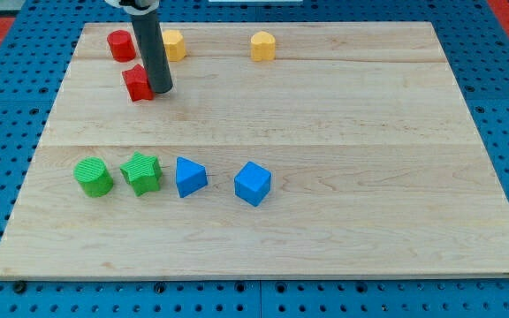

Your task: Keep the green star below the red star

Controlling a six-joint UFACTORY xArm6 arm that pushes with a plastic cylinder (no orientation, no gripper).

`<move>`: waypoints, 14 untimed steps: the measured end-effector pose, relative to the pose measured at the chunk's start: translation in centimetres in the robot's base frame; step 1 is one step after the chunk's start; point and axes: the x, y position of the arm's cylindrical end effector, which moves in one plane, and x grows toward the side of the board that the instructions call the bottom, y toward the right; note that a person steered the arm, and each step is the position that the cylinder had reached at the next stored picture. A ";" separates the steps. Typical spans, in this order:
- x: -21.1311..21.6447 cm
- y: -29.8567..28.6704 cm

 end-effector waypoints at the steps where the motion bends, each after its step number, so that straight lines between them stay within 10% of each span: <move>1: 0.1 -3.7; 4: 7.8 -13.7; 6: 25.2 -6.1; 11: 13.4 -0.4; 14: 16.2 8.3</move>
